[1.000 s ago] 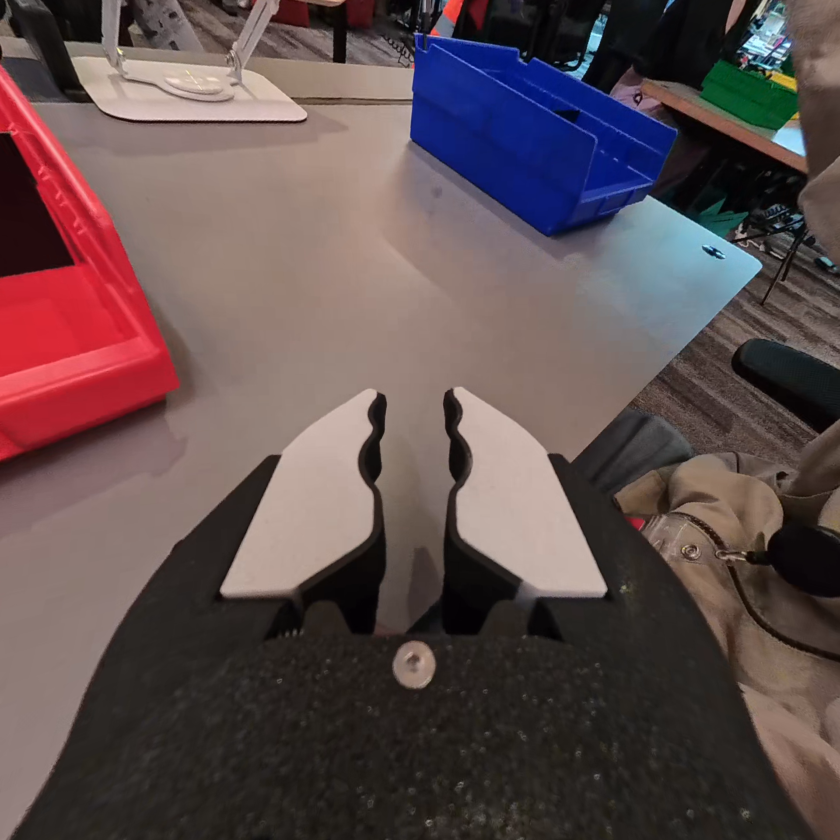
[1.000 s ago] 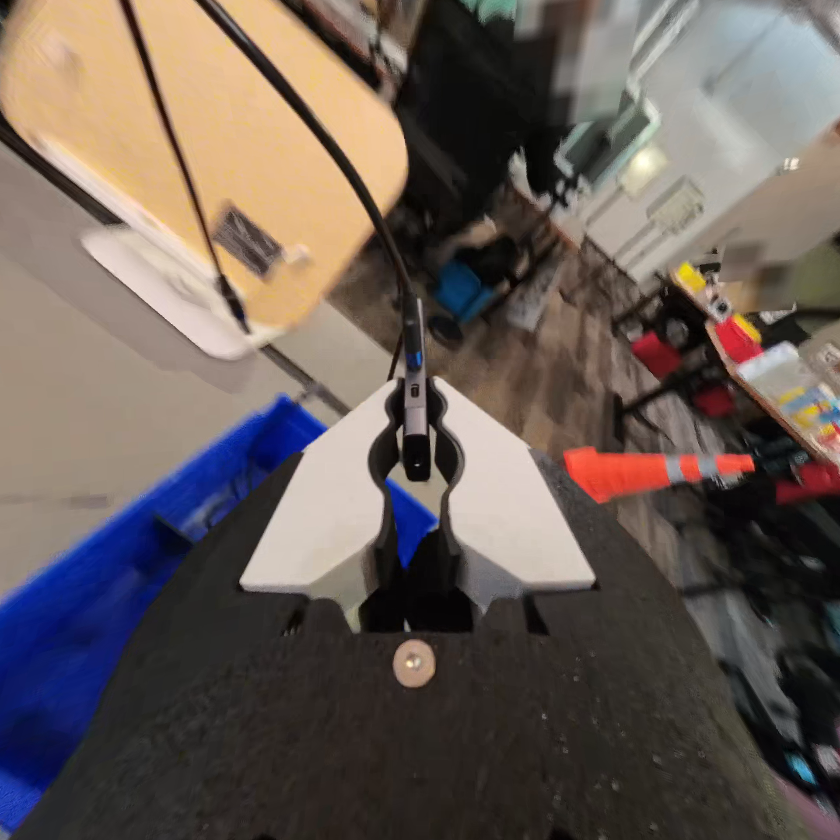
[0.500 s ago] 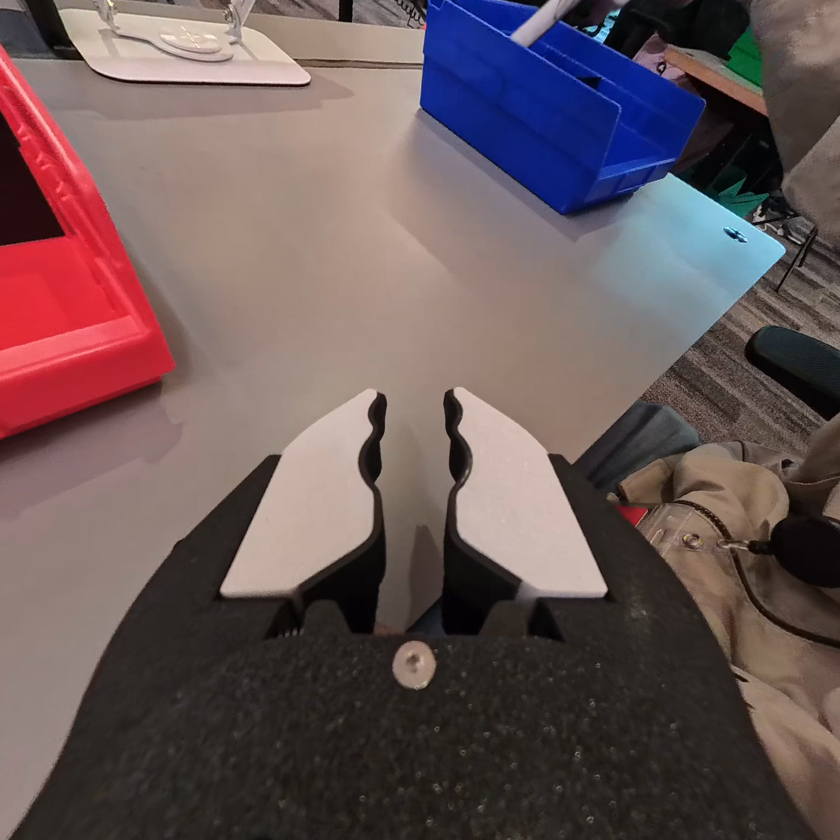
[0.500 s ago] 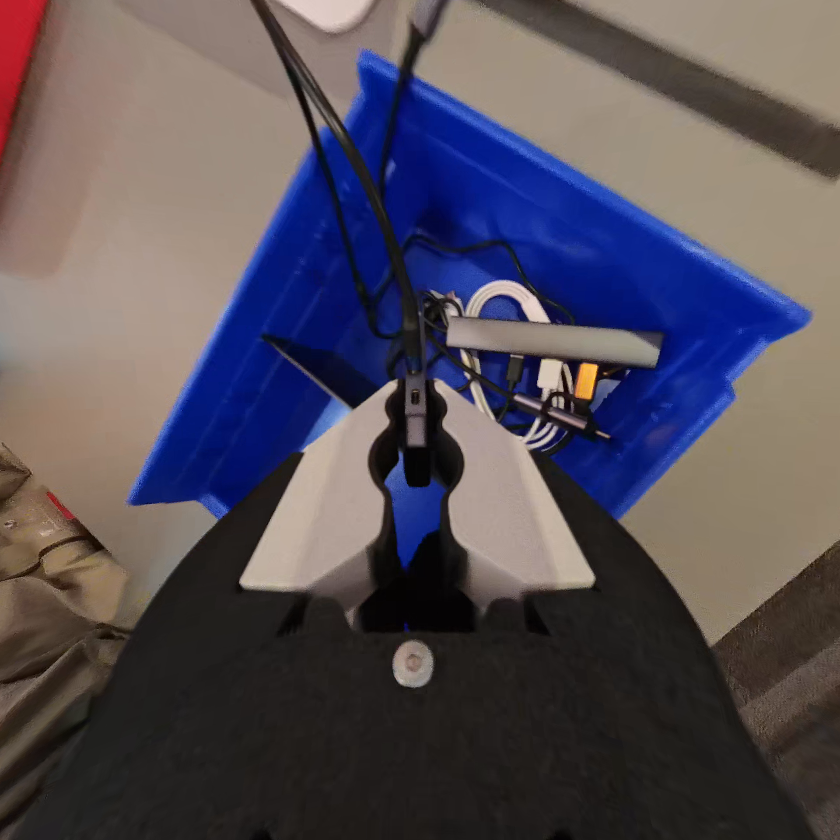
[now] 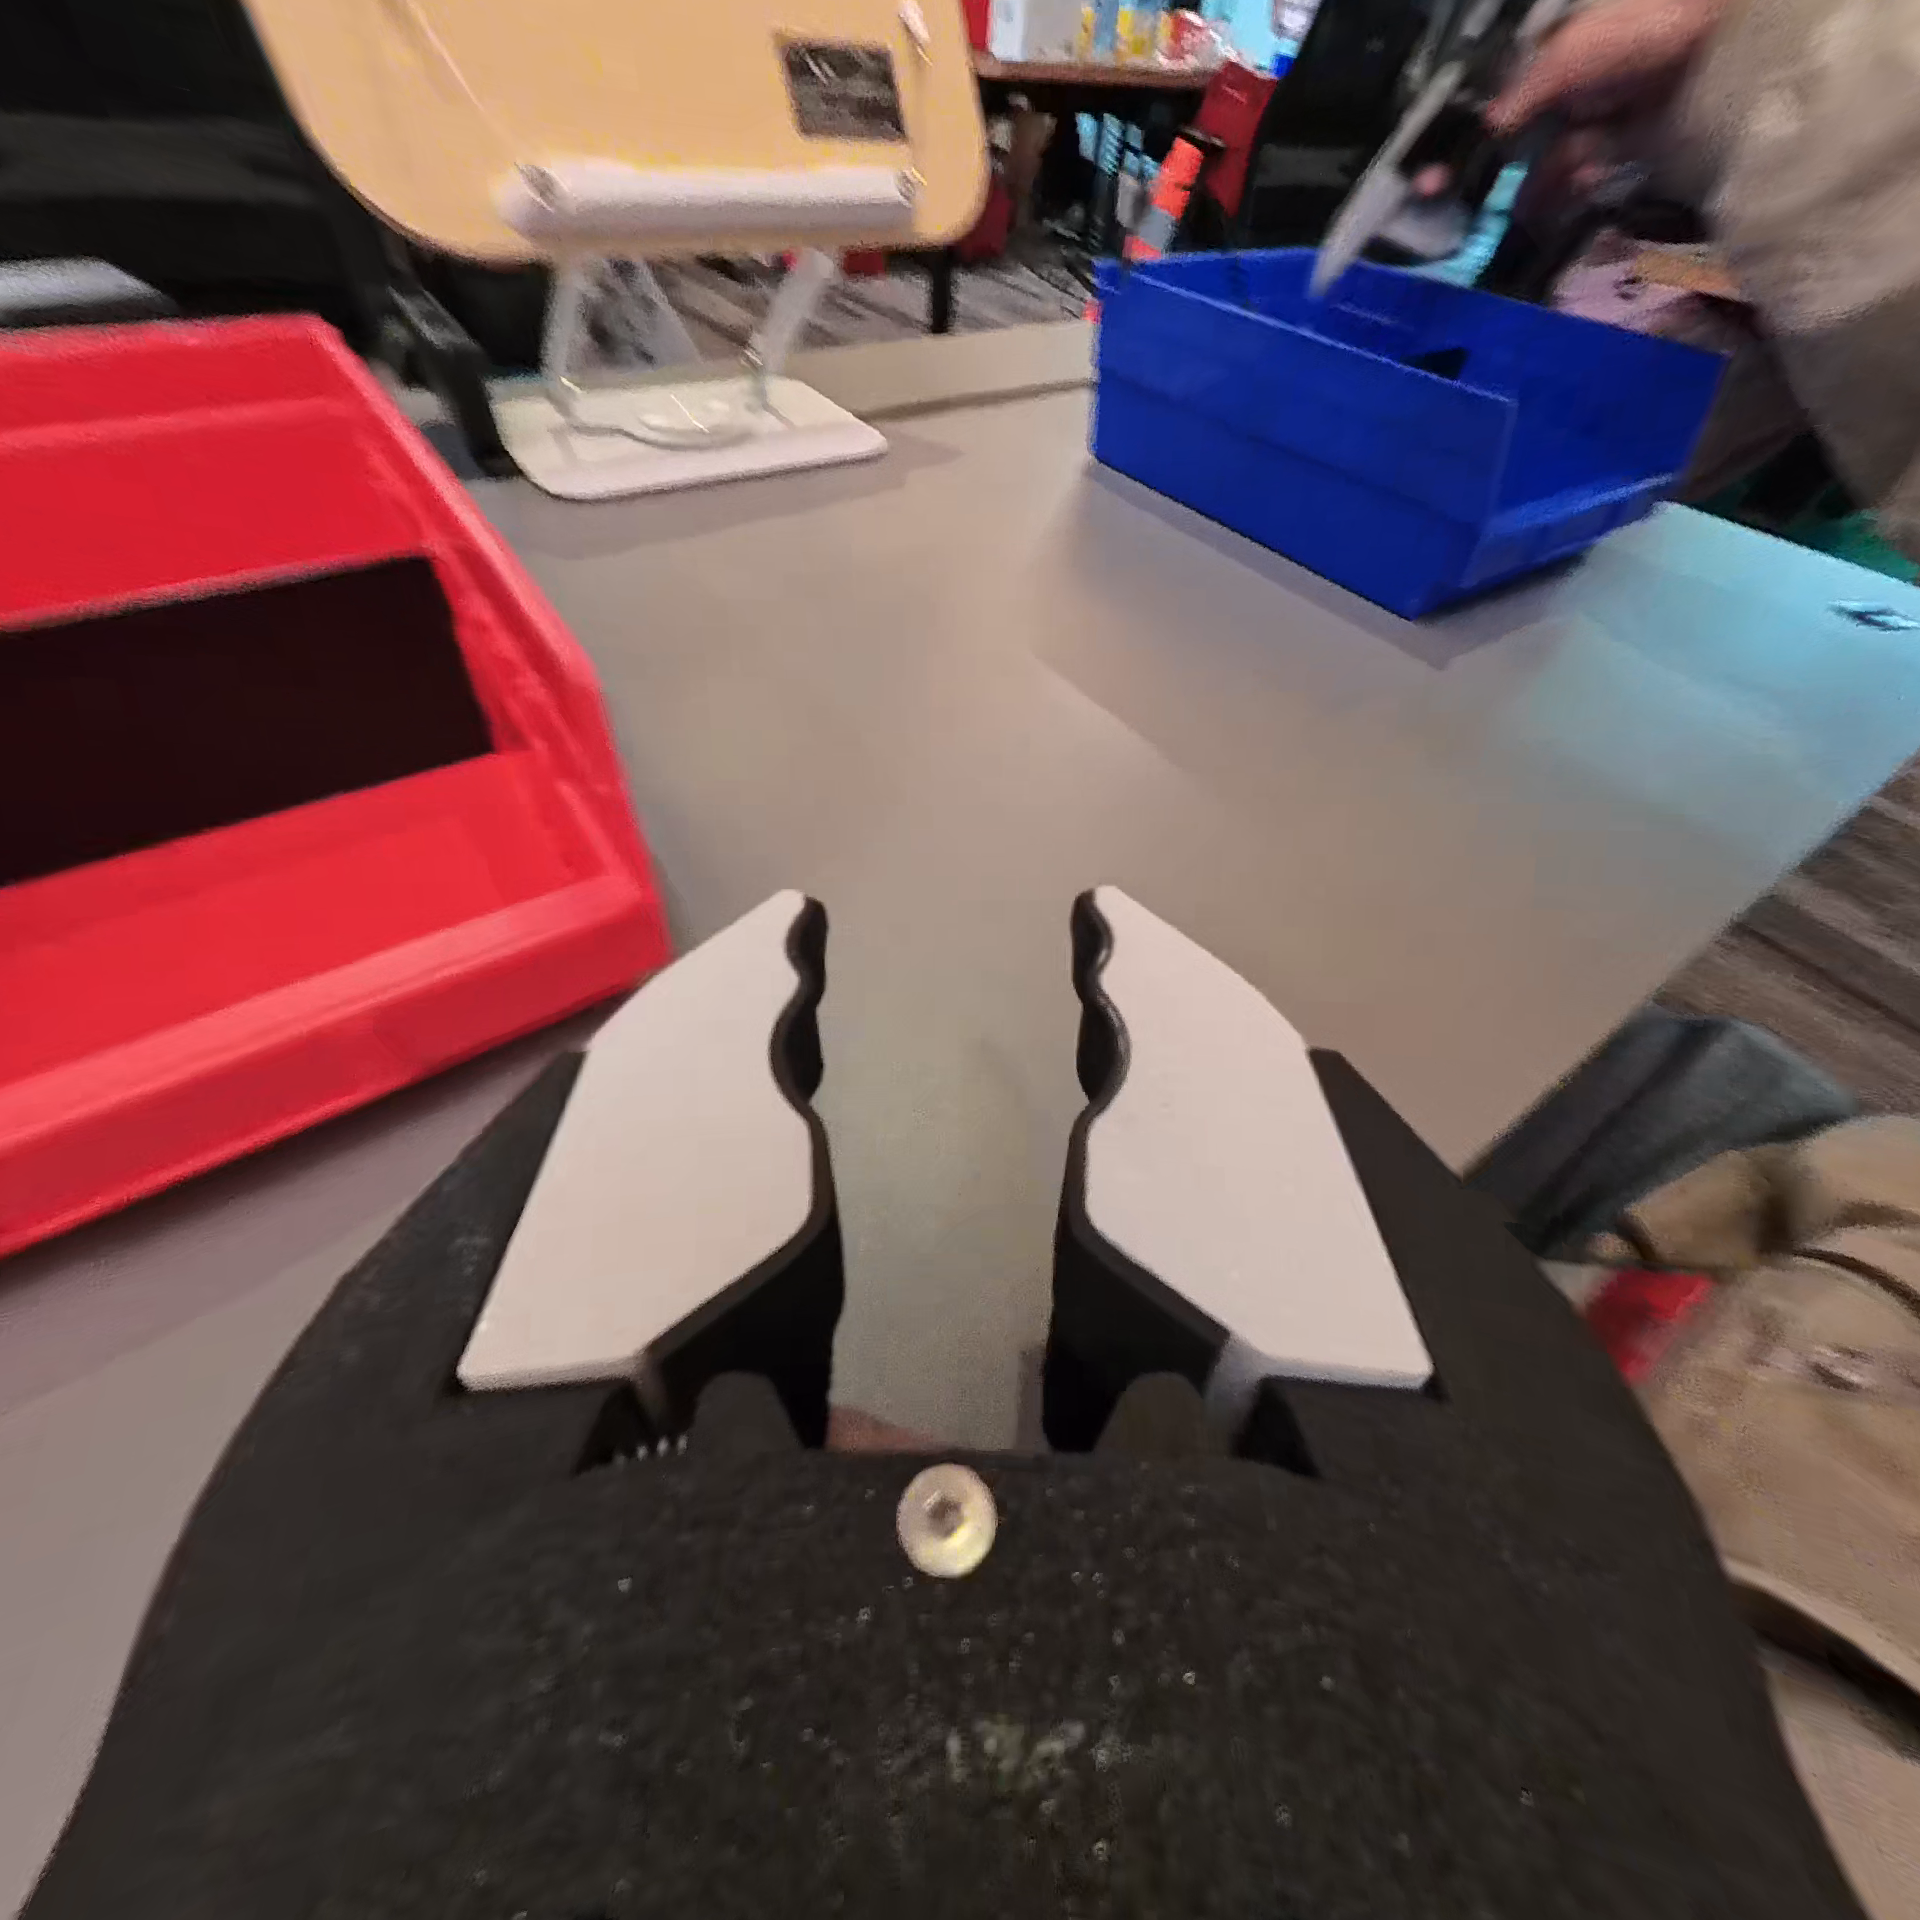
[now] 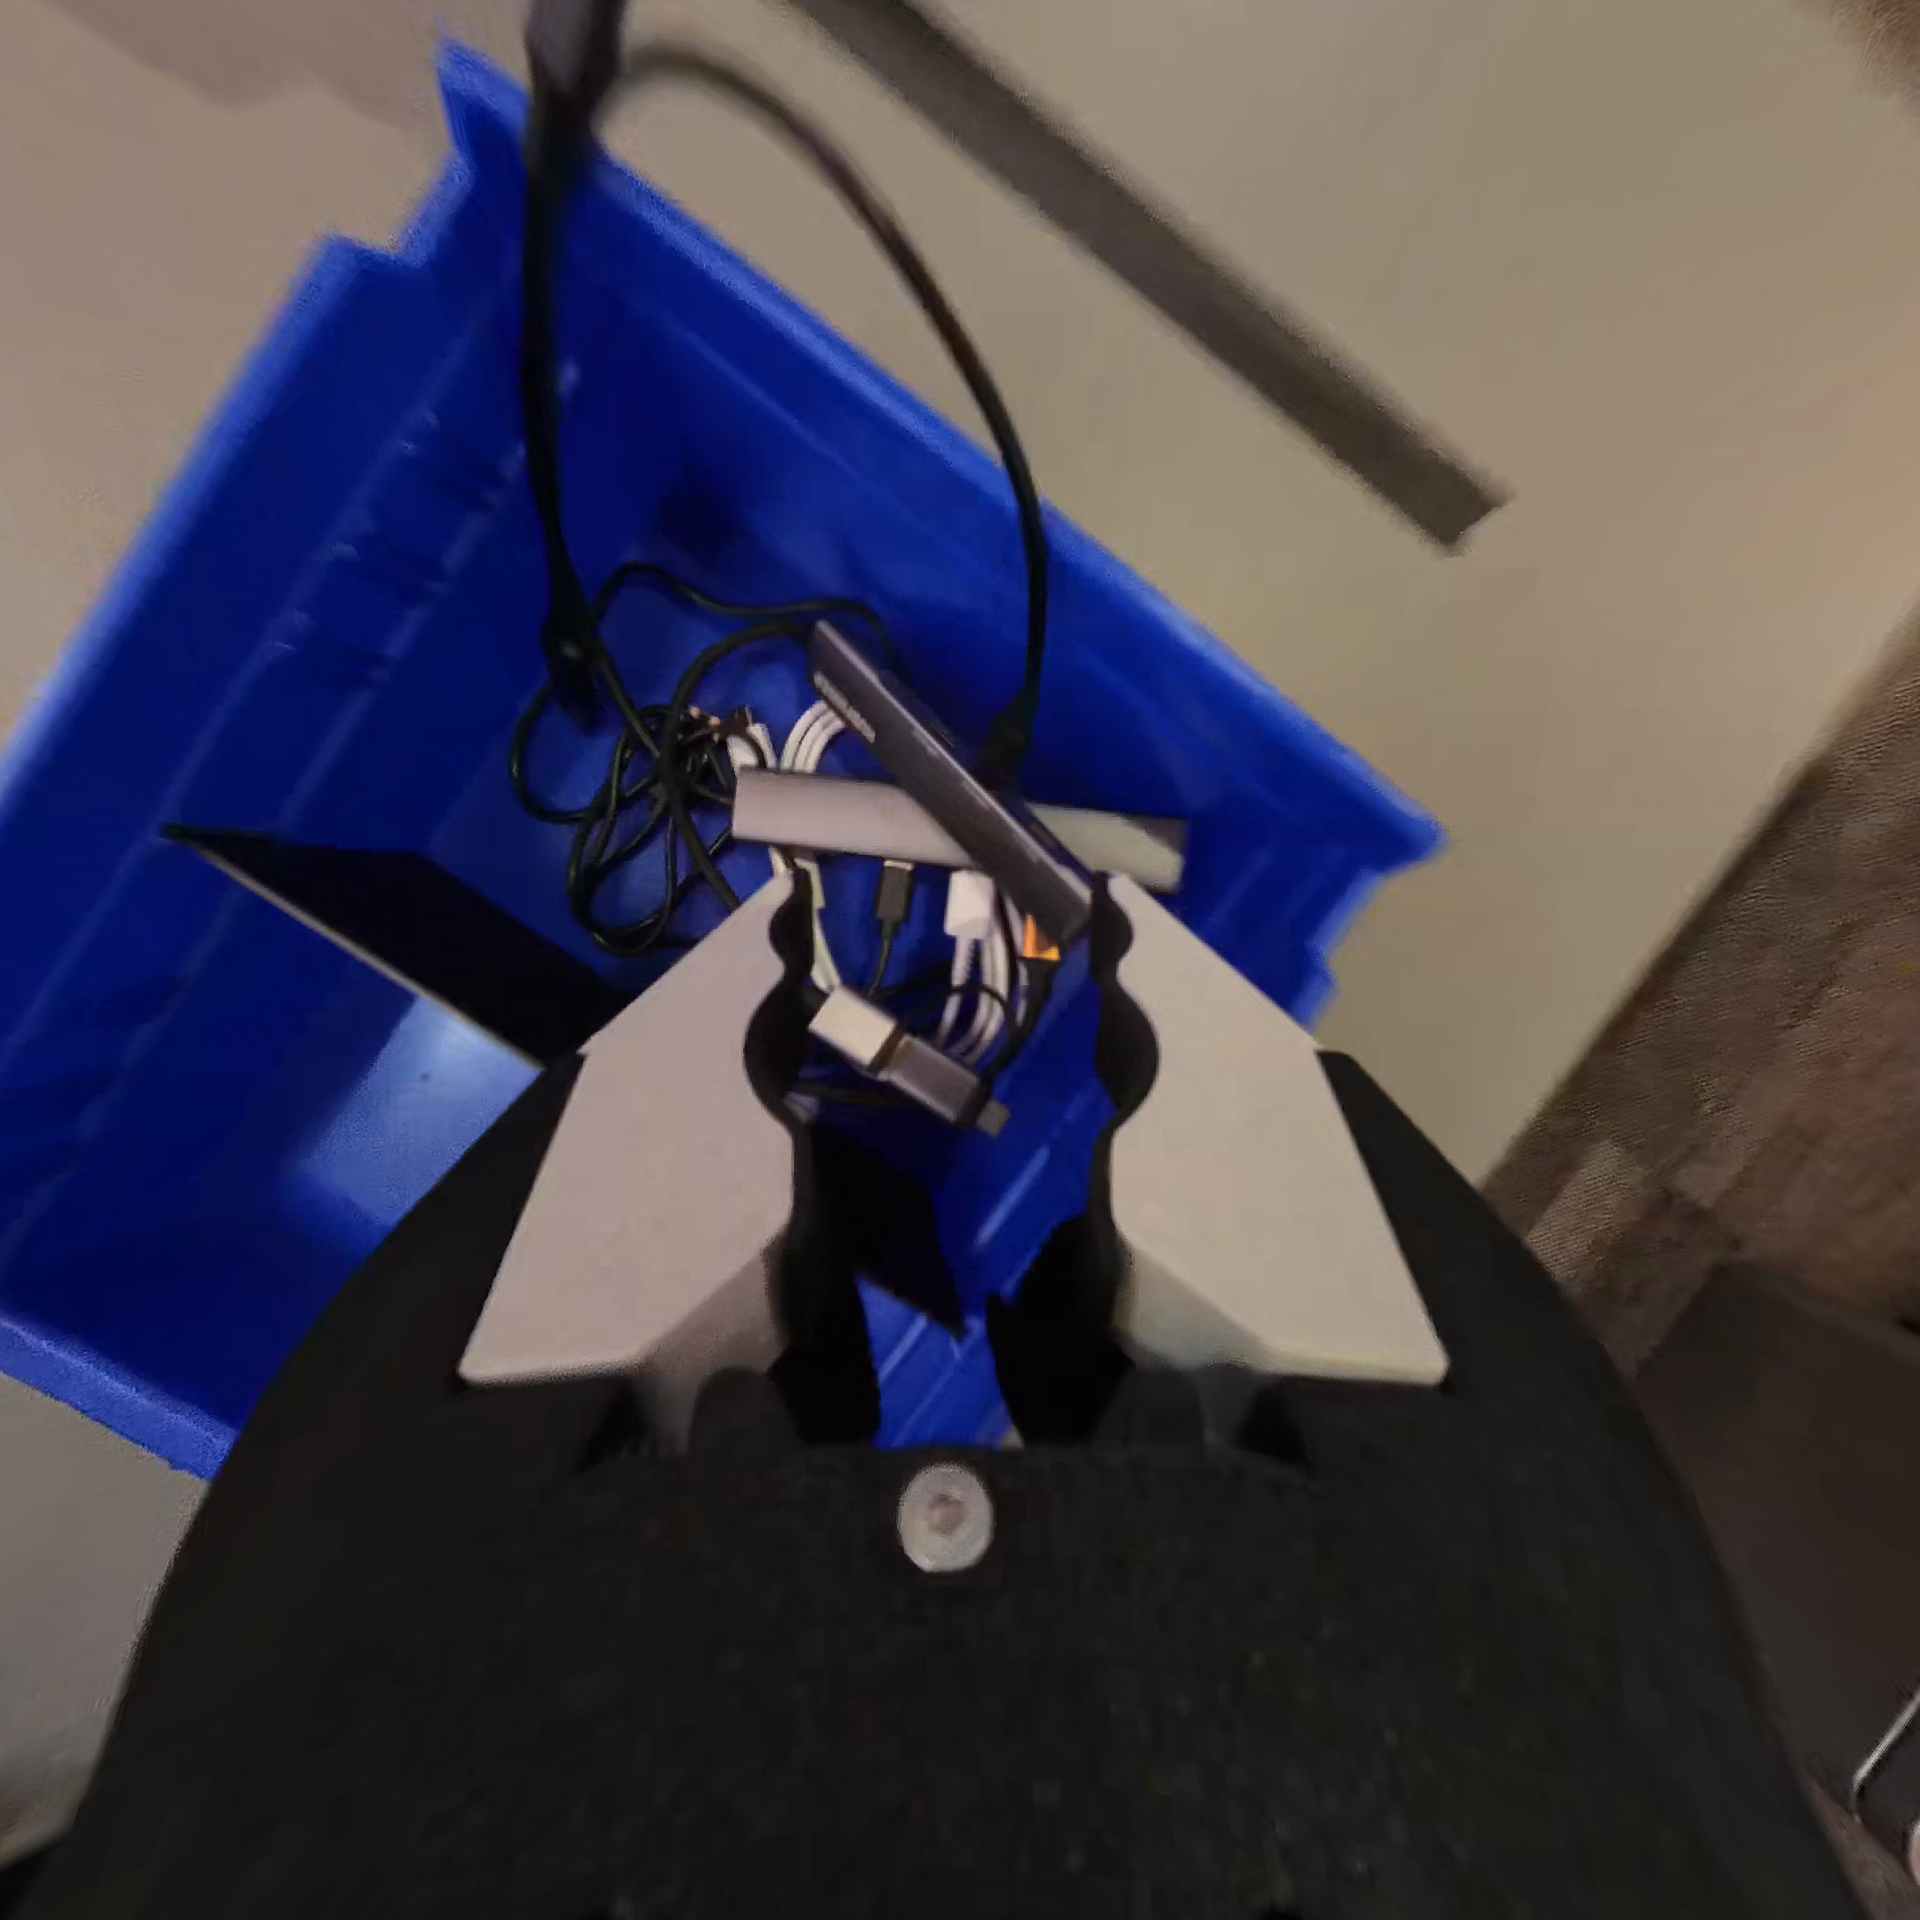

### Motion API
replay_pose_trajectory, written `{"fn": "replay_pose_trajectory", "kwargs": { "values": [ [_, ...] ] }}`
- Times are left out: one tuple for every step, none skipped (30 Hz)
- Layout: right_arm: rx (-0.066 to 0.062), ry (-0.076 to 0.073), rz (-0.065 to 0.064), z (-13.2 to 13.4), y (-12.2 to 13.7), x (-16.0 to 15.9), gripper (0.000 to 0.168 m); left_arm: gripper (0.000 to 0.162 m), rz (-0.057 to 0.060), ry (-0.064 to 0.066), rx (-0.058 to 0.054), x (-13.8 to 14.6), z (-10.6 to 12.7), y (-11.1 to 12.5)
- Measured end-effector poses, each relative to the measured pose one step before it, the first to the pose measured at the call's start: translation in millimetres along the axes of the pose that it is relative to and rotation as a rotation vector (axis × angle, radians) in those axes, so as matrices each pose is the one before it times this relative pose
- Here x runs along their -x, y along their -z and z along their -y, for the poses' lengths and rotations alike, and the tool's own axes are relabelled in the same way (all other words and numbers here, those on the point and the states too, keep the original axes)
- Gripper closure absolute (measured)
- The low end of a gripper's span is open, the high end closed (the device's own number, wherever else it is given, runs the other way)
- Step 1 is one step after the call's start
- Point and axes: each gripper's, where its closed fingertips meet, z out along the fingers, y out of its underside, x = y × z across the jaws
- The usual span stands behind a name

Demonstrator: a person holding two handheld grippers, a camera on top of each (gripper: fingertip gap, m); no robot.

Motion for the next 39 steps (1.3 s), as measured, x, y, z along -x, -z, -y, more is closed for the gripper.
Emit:
{"fn": "replay_pose_trajectory", "kwargs": {
  "values": [
    [-0.0655,0.0052,-0.0485,3.96,17.77,-0.67,0.116,0.116,0.0607,-0.0447,-0.0319,12.51,5.46,3.14],
    [-0.0607,0.0032,-0.0575,2.89,17.91,0.38,0.113,0.116,0.0761,-0.0544,-0.0399,15.15,7.18,3.30],
    [-0.0443,0.0013,-0.0690,-0.80,17.31,1.20,0.111,0.116,0.0904,-0.0506,-0.0483,17.28,8.95,3.13],
    [-0.0464,-0.0013,-0.0580,-1.89,15.67,5.66,0.109,0.116,0.0869,-0.0399,-0.0462,17.31,8.26,2.04],
    [-0.0558,-0.0135,-0.0362,-2.06,13.02,11.15,0.107,0.115,0.0693,-0.0203,-0.0291,15.03,4.45,0.65],
    [-0.0557,-0.0201,-0.0126,-3.84,10.75,16.13,0.101,0.115,0.0427,0.0010,-0.0039,11.36,-0.24,-0.82],
    [-0.0472,-0.0265,-0.0150,-5.98,8.61,15.90,0.090,0.114,0.0269,0.0269,0.0173,8.74,-3.85,-1.40],
    [-0.0416,-0.0301,-0.0183,-7.77,7.50,14.64,0.088,0.112,0.0128,0.0459,0.0208,6.22,-4.86,-1.31],
    [-0.0511,-0.0431,-0.0268,-7.30,7.15,12.29,0.088,0.110,-0.0002,0.0532,0.0166,3.87,-4.04,-0.94],
    [-0.0633,-0.0468,-0.0342,-6.14,7.47,9.57,0.088,0.110,-0.0046,0.0479,0.0128,2.95,-3.21,-0.35],
    [-0.0553,-0.0410,-0.0257,-7.50,8.88,8.71,0.090,0.110,-0.0048,0.0340,0.0144,2.46,-2.65,-0.01],
    [-0.0478,-0.0445,-0.0284,-8.31,9.54,6.32,0.094,0.110,0.0011,0.0192,0.0118,3.00,-2.01,0.38],
    [-0.0396,-0.0413,-0.0404,-8.76,10.07,2.51,0.100,0.110,0.0119,0.0048,0.0095,3.84,-1.88,0.44],
    [-0.0361,-0.0282,-0.0337,-8.55,10.18,2.15,0.107,0.110,0.0133,-0.0085,0.0120,3.67,-2.44,0.18],
    [-0.0211,-0.0105,-0.0423,-9.80,9.30,-0.97,0.118,0.110,0.0061,-0.0096,0.0108,2.17,-2.03,-0.42],
    [0.0040,0.0149,-0.0272,-10.08,7.34,-0.48,0.127,0.110,-0.0019,-0.0053,0.0069,0.80,-1.26,-1.05],
    [0.0289,0.0163,-0.0182,-10.93,6.05,0.44,0.132,0.110,-0.0032,-0.0089,0.0005,0.33,-0.68,-1.78],
    [0.0272,0.0075,-0.0110,-9.34,4.62,1.74,0.137,0.110,0.0017,-0.0179,-0.0008,1.18,-0.85,-2.79],
    [0.0176,0.0044,-0.0057,-6.56,3.00,2.53,0.137,0.110,-0.0071,-0.0228,0.0099,-0.07,-2.30,-4.00],
    [0.0063,0.0082,0.0087,-4.10,1.09,3.78,0.136,0.110,-0.0139,-0.0233,0.0129,-0.62,-2.52,-4.56],
    [0.0078,0.0051,0.0159,-2.45,-0.15,3.10,0.136,0.111,0.0027,-0.0138,0.0012,2.14,-0.43,-3.66],
    [-0.0050,-0.0166,0.0113,0.85,-0.51,0.62,0.136,0.113,0.0129,0.0020,-0.0076,4.14,1.32,-2.00],
    [-0.0245,-0.0417,0.0101,3.37,-0.40,-0.96,0.137,0.113,0.0043,0.0184,-0.0097,3.24,1.68,-1.15],
    [-0.0286,-0.0451,0.0032,3.95,-0.46,-2.43,0.137,0.113,0.0018,0.0297,-0.0011,3.06,0.55,-0.42],
    [-0.0217,-0.0237,0.0103,3.64,-0.59,-0.97,0.137,0.113,0.0050,0.0264,0.0078,3.57,-0.69,-0.25],
    [-0.0089,0.0042,0.0067,1.96,-0.40,-1.12,0.137,0.113,0.0043,0.0155,0.0118,3.37,-1.51,-0.37],
    [-0.0035,0.0031,-0.0214,1.24,0.35,-4.47,0.137,0.114,0.0065,0.0092,0.0106,3.20,-1.37,0.03],
    [0.0019,-0.0107,-0.0210,0.47,0.96,-4.11,0.139,0.115,0.0088,0.0074,0.0110,2.95,-1.12,0.27],
    [0.0063,-0.0043,0.0025,-0.79,0.70,-1.00,0.142,0.117,0.0056,0.0047,0.0131,2.01,-1.43,0.20],
    [0.0124,-0.0062,0.0069,-1.66,0.48,0.27,0.149,0.117,0.0008,0.0028,0.0109,0.76,-1.41,-0.12],
    [0.0136,-0.0024,0.0080,-1.70,0.21,0.54,0.154,0.117,0.0054,0.0034,0.0062,1.09,-0.94,-0.28],
    [0.0138,-0.0058,0.0051,-1.23,0.37,0.59,0.160,0.117,0.0011,0.0041,0.0023,-0.08,-0.26,-0.38],
    [0.0132,-0.0052,0.0117,-0.64,0.11,1.62,0.167,0.117,-0.0099,0.0037,0.0029,-1.89,-0.43,-0.83],
    [0.0102,-0.0011,0.0096,-0.16,-0.23,1.44,0.168,0.117,-0.0110,0.0029,0.0070,-2.27,-1.30,-1.29],
    [0.0078,0.0037,0.0093,0.19,-0.13,1.38,0.167,0.117,-0.0096,-0.0004,0.0089,-2.35,-1.76,-1.54],
    [0.0015,0.0097,0.0165,0.97,0.32,2.47,0.167,0.117,-0.0041,-0.0039,0.0091,-1.63,-1.89,-1.51],
    [0.0001,0.0040,0.0061,1.71,0.21,0.72,0.166,0.116,-0.0030,-0.0072,0.0081,-1.53,-1.57,-1.48],
    [0.0064,-0.0019,-0.0015,1.05,0.01,-0.86,0.164,0.115,-0.0022,-0.0072,0.0062,-1.36,-1.18,-1.30],
    [0.0099,0.0029,-0.0052,0.52,-0.49,-1.34,0.160,0.115,-0.0006,-0.0061,0.0047,-0.94,-0.65,-1.03]
  ]
}}
